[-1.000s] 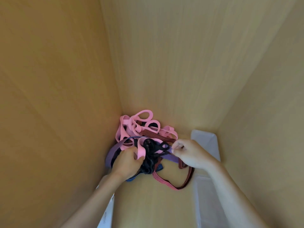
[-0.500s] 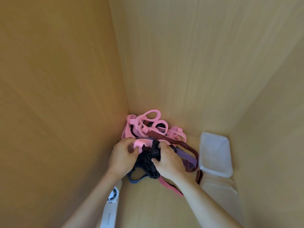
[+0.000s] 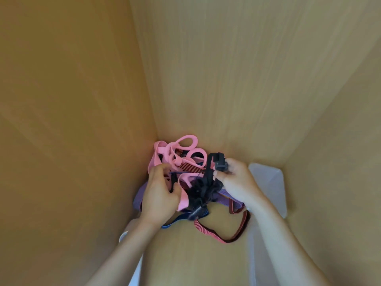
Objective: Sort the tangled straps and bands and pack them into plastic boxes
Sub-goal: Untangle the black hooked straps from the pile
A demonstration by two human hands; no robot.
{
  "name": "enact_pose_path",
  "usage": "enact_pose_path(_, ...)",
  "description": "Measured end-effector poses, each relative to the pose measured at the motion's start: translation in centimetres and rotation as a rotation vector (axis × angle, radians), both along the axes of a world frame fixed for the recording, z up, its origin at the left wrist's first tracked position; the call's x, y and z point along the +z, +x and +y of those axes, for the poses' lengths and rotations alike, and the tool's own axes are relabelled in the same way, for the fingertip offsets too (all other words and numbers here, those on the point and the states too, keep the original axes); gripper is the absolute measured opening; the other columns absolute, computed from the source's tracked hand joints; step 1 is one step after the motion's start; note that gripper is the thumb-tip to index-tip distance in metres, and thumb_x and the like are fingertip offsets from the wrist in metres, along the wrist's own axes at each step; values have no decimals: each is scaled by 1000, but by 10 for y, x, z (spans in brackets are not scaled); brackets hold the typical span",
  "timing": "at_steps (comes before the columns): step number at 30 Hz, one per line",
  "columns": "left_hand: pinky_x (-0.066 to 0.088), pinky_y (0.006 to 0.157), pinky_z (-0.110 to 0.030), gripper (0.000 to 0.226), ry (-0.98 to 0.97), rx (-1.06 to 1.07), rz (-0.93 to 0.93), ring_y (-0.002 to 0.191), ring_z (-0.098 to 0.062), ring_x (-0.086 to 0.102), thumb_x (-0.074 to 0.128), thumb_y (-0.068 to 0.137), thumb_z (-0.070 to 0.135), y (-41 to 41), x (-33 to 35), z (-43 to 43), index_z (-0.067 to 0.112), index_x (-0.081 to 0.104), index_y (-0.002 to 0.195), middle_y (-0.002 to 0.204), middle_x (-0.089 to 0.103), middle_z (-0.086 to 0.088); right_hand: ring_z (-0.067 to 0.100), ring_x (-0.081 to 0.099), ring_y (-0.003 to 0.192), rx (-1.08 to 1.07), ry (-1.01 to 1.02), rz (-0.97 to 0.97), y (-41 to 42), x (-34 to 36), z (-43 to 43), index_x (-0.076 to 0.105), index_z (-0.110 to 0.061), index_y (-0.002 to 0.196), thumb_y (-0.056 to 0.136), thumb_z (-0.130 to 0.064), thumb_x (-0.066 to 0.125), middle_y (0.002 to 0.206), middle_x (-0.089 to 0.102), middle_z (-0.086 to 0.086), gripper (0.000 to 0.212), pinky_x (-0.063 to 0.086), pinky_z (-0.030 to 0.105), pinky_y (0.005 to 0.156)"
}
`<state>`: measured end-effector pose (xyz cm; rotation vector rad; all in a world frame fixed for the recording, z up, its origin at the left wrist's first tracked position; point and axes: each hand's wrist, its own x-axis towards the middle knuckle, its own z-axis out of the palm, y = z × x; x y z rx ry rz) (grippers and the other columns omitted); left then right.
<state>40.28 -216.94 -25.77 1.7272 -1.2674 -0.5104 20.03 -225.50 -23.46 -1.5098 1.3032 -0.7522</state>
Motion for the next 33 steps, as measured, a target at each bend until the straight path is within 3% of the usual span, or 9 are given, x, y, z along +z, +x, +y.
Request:
enact_pose_path(2,45,67,-14,39,-49,-39,27,84,-7,59,61,83,16,-8,6,0,32,51,118,105,56,25,9,70,74,28,22,-69,-3,10,-1,67,-22,90,96,-2,59,78,76,-4,23,54,30,72)
enact_pose_path(5,50,77,-21,36,27,-105,123,88,-5,62,61,88,12,-18,14,-7,34,53,114,104,61,16,7,71,72,67,53,-162,-9,29,1,68,-18,95,101,1,51,78,76,-2,26,52,16,61)
enact_pose_path(11,42,109,-32,44,259,-328,393,122,-4,54,68,92,13,-28,25,-31,21,52,132,130,58,11,22,59,61,160,74,-446,-19,74,9,64,-5,90,91,5,51,63,59,7,16,50,28,62)
enact_pose_path(16,41,111,-32,78,259,-460,431,134,-10,49,73,77,23,-49,39,-37,20,40,148,140,55,9,20,39,49,215,97,-617,-26,103,20,64,-5,74,70,-3,49,53,36,6,15,37,26,51)
enact_pose_path(21,42,112,-50,102,304,-453,548,131,-28,54,80,72,18,-72,47,-43,17,21,155,145,53,-10,14,31,46,259,141,-773,-40,108,22,60,-5,76,70,-4,46,51,31,0,15,23,26,47)
enact_pose_path(25,45,109,-53,52,292,-696,648,118,-36,63,71,86,-5,-82,55,-39,4,53,135,126,66,-24,11,31,41,208,170,-890,-49,106,22,60,-6,79,68,-7,54,51,32,-1,13,23,22,41)
enact_pose_path(27,46,105,-49,35,289,-750,638,106,-39,63,66,91,-5,-85,59,-34,-4,58,125,116,65,-28,10,30,40,136,184,-925,-51,103,22,58,-5,85,70,-6,51,55,34,2,16,21,20,38)
enact_pose_path(30,50,81,-32,26,268,-829,602,84,-22,63,62,95,0,-88,69,-30,-7,59,120,98,67,-10,9,29,39,27,225,-966,-55,96,23,53,-5,93,75,-4,42,66,40,6,21,20,19,33)
enact_pose_path(33,40,54,-21,8,235,-829,541,51,-9,48,57,99,1,-89,74,-28,-4,60,104,65,60,8,10,28,40,-74,229,-931,-59,92,25,51,-6,96,74,-4,43,71,44,8,23,13,21,36)
